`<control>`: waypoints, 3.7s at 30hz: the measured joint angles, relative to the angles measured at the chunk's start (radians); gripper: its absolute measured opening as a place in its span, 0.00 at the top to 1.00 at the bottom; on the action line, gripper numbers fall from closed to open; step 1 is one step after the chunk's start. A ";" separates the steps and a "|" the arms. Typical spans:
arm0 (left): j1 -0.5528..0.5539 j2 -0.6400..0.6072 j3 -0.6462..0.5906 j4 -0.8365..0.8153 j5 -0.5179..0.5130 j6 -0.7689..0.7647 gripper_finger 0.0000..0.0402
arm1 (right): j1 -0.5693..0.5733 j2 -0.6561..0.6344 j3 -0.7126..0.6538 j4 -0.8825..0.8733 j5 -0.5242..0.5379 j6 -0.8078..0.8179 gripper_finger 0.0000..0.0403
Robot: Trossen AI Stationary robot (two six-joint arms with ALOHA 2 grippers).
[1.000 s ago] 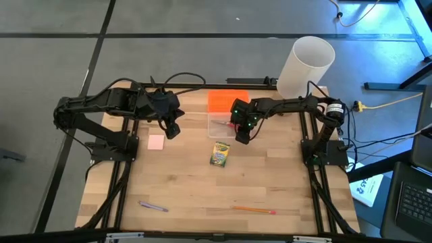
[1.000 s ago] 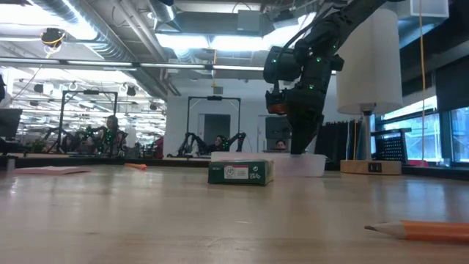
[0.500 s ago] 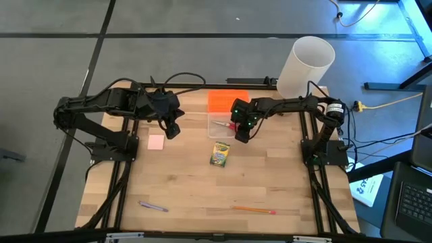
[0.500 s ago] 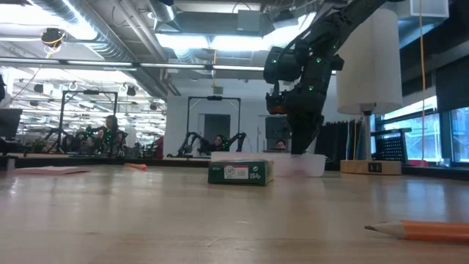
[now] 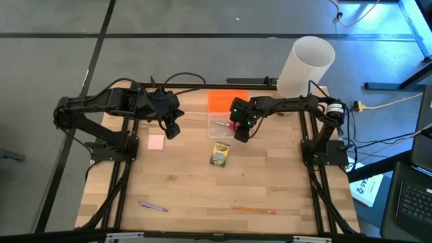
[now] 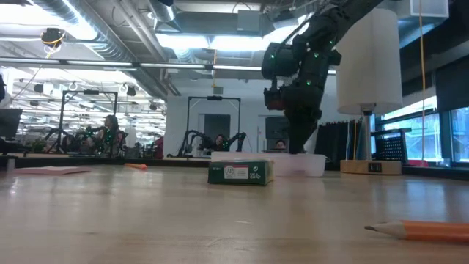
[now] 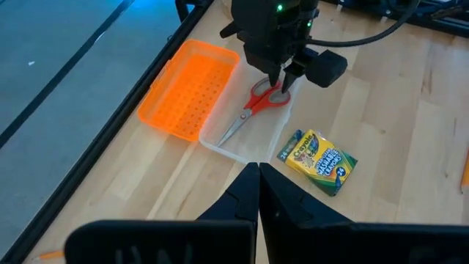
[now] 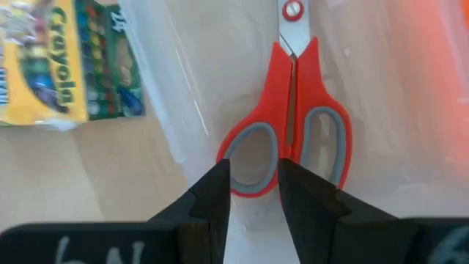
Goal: Pack school essentials
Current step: Put the bottom orange pencil into the orange supply box
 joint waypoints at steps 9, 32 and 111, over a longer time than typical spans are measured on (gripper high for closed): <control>-0.006 0.000 0.000 -0.012 0.002 -0.002 1.00 | 0.008 -0.001 0.223 -0.308 -0.029 -0.002 0.71; -0.098 0.000 0.000 -0.088 0.001 0.008 1.00 | 0.438 -0.368 0.308 -0.447 -0.098 0.156 0.71; -0.358 0.206 0.000 0.475 0.027 0.285 1.00 | 1.336 -0.261 -0.201 0.033 0.445 0.922 0.71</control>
